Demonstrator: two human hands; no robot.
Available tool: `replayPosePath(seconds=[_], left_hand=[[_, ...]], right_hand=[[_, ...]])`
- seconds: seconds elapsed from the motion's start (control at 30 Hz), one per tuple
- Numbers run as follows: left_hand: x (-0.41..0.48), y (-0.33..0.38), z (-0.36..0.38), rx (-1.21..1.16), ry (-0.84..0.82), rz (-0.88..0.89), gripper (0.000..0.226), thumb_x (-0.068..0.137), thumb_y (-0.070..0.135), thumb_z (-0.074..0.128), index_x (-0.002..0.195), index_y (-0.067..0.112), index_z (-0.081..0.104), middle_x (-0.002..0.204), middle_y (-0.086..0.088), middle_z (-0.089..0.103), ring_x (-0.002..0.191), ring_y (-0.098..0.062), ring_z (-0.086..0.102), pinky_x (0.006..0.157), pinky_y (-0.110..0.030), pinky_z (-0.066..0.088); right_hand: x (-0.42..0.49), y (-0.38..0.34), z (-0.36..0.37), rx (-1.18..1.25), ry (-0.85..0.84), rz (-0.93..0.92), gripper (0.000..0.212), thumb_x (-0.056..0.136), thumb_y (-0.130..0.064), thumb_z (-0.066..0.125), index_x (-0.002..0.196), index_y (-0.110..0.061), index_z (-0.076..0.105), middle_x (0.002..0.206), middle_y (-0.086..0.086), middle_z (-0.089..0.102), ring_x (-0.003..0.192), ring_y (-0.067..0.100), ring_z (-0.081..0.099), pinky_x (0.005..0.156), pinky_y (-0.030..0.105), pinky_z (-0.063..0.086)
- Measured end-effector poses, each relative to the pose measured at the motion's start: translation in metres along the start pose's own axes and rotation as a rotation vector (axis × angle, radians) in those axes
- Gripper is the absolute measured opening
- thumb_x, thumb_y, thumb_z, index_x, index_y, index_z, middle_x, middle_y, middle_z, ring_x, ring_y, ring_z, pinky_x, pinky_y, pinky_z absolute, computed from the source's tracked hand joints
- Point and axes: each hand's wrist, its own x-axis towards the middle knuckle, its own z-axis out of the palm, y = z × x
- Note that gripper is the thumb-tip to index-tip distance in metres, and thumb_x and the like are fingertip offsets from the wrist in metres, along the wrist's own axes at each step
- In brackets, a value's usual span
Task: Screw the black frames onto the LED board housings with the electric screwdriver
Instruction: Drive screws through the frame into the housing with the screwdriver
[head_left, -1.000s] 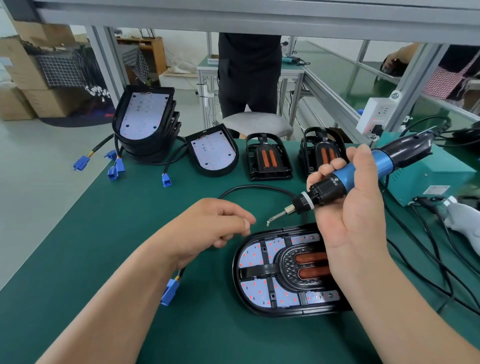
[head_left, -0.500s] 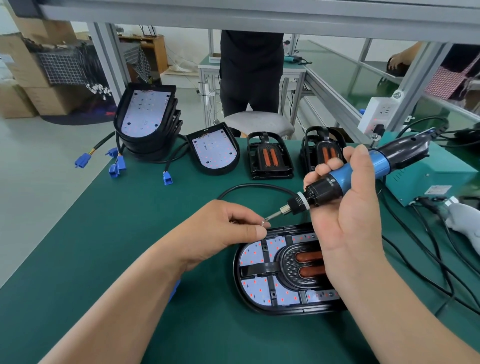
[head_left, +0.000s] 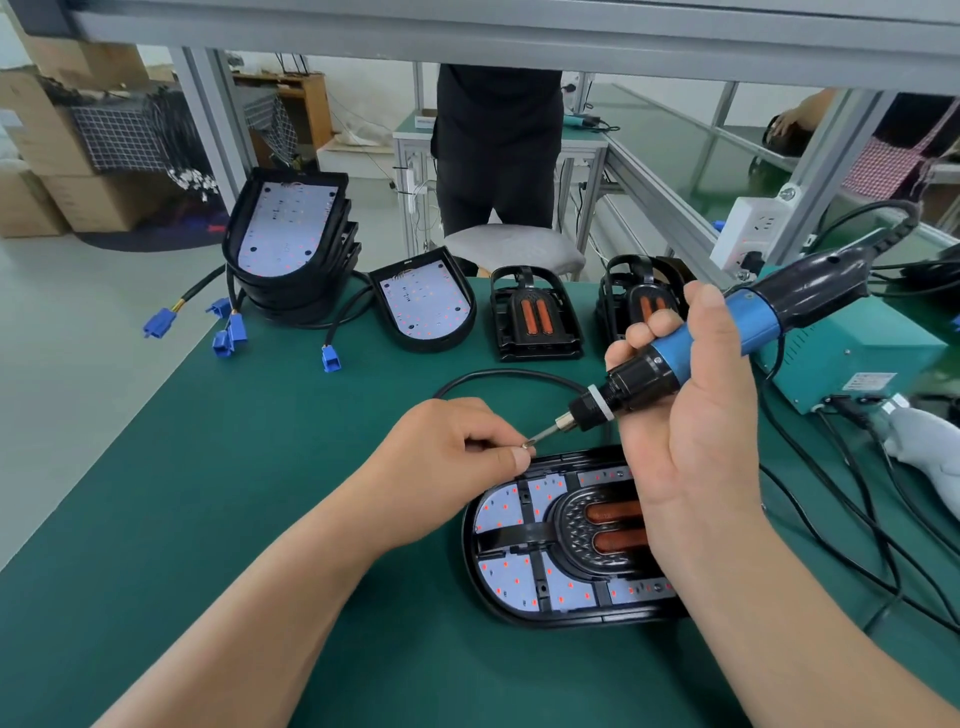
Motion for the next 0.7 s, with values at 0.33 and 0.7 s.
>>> replayPosePath(seconds=[0.33, 0.7], left_hand=[[-0.001, 0.001, 0.001, 0.032, 0.046, 0.034, 0.008, 0.091, 0.014, 0.081, 0.086, 0.02, 0.084, 0.08, 0.009, 0.064, 0.07, -0.003, 0.057, 0.068, -0.015, 0.04], [0.0, -0.002, -0.012, -0.085, -0.075, -0.076, 0.011, 0.086, 0.027, 0.084, 0.094, 0.034, 0.084, 0.098, 0.006, 0.08, 0.089, -0.008, 0.072, 0.086, -0.027, 0.056]], right_hand=[[-0.007, 0.0, 0.006, -0.051, -0.074, -0.053, 0.023, 0.106, -0.032, 0.066, 0.121, -0.019, 0.054, 0.086, -0.003, 0.057, 0.079, 0.015, 0.058, 0.082, 0.032, 0.051], [-0.001, -0.003, 0.0, 0.009, 0.053, 0.034, 0.024, 0.101, -0.036, 0.07, 0.111, -0.018, 0.056, 0.085, -0.002, 0.058, 0.076, 0.015, 0.058, 0.078, 0.032, 0.052]])
